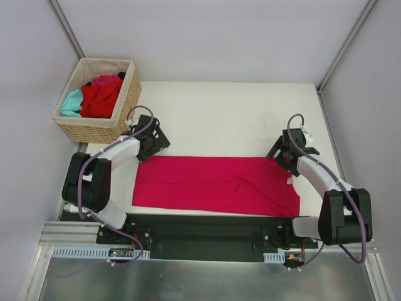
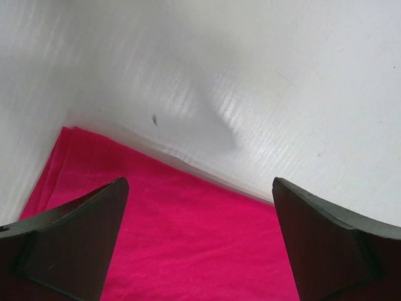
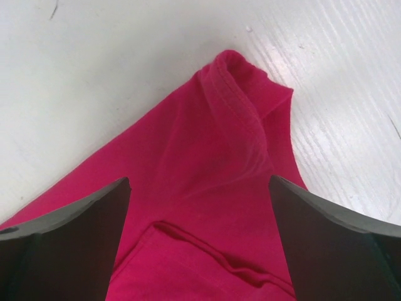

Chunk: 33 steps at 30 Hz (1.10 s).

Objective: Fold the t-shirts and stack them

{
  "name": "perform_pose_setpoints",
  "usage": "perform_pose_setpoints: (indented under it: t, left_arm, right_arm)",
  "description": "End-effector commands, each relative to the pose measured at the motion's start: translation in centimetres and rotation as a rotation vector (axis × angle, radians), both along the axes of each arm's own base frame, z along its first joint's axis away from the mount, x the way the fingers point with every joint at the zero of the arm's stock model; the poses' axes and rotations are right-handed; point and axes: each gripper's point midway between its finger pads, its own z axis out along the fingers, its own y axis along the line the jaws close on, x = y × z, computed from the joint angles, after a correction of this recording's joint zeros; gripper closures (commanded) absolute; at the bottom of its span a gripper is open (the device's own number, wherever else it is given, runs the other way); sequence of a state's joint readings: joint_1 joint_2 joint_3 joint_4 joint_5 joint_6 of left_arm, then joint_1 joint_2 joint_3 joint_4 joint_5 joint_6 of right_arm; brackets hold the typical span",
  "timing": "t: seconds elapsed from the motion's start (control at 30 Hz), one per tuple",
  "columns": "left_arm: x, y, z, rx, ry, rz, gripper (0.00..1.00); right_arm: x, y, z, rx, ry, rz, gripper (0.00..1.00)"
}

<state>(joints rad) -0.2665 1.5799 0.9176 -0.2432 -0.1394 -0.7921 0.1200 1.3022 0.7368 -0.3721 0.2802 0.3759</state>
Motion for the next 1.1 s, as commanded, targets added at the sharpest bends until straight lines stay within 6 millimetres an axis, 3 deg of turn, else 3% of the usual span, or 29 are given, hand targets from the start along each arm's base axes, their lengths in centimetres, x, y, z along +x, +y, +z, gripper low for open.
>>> perform_pose_setpoints:
  t: [0.0,0.2,0.27,0.47,0.9,1.07]
  left_arm:
    - [1.5,0.3,2.6,0.004,-0.081,0.001,0.01]
    - [2.0,-0.3,3.6,-0.025,-0.101,-0.009,0.01]
    - [1.9,-0.2,3.2,-0.019,-0.091,-0.01,0.01]
    - [1.9,-0.1,1.1,-0.004,-0.036,-0.001,0.01]
    - [1.9,0.2,-2.1,0.028,0.044,0.013,0.01]
    - [2.7,0.5,-2.9,0.038,0.058,0.023,0.01]
  right_arm:
    - [2.8,1.8,3.2,0.046,-0.088,0.057,0.03]
    - [4.7,3.7,5.0,0.07,-0.114,0.11,0.04]
    - [4.9,4.0,4.7,0.062,-0.108,0.115,0.04]
    - [4.7,4.3,1.4,0.079,-0.058,0.079,0.03]
    - [5.3,3.9,-3.1,0.047,0.038,0.05,0.04]
    - [6.5,3.9,-4.0,0.06,0.05,0.029,0.03]
